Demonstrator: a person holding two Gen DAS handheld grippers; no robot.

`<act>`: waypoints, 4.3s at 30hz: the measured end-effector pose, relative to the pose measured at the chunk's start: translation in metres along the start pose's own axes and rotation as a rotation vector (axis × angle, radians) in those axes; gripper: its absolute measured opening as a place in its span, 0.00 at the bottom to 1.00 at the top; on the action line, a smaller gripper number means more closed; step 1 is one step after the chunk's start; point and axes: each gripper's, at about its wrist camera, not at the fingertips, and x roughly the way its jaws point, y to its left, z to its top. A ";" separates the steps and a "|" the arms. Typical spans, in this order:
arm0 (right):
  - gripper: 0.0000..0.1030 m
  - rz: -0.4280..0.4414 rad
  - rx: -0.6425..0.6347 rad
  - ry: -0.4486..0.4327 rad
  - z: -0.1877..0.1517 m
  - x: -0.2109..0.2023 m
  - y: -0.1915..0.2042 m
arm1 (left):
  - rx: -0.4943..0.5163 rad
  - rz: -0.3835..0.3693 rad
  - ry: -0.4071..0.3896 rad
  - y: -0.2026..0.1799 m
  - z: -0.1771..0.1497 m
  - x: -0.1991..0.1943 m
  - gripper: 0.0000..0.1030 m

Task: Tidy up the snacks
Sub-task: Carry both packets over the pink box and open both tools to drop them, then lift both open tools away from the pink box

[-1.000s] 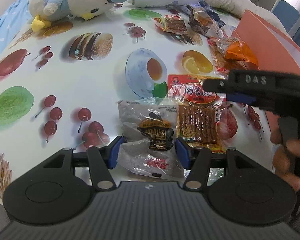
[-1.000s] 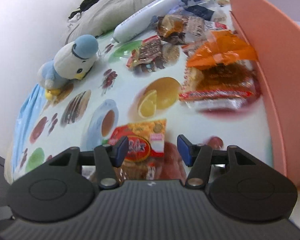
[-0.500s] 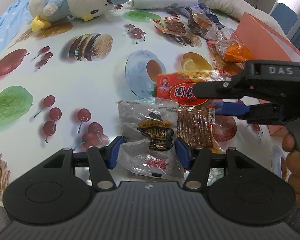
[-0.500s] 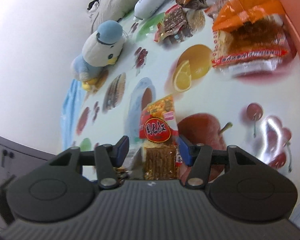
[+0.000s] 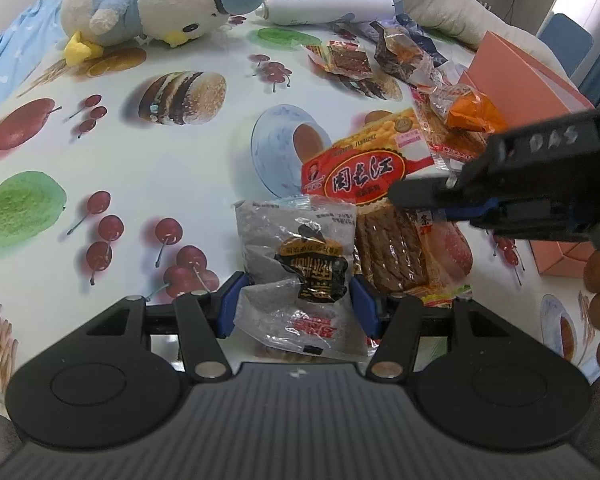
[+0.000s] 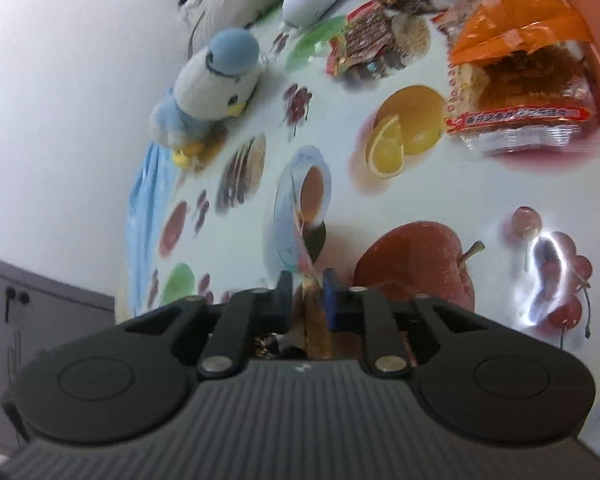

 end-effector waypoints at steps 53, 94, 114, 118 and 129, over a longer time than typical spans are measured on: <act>0.09 -0.326 -0.310 -0.532 -0.101 -0.226 0.083 | 0.064 -0.151 -0.120 -0.110 0.017 -0.181 0.58; 0.09 -0.636 -0.126 -0.554 0.039 -0.298 -0.083 | 0.377 -0.316 0.064 -0.353 0.168 -0.013 0.59; 0.59 -0.637 -0.032 -0.530 0.032 -0.291 -0.097 | 0.359 -0.334 0.032 -0.341 0.174 -0.021 0.85; 0.58 -0.622 -0.050 -0.558 0.022 -0.301 -0.080 | 0.352 -0.345 0.001 -0.336 0.166 -0.049 0.85; 0.58 -0.660 -0.192 -0.656 -0.023 -0.338 -0.019 | 0.353 -0.367 -0.105 -0.318 0.139 -0.128 0.85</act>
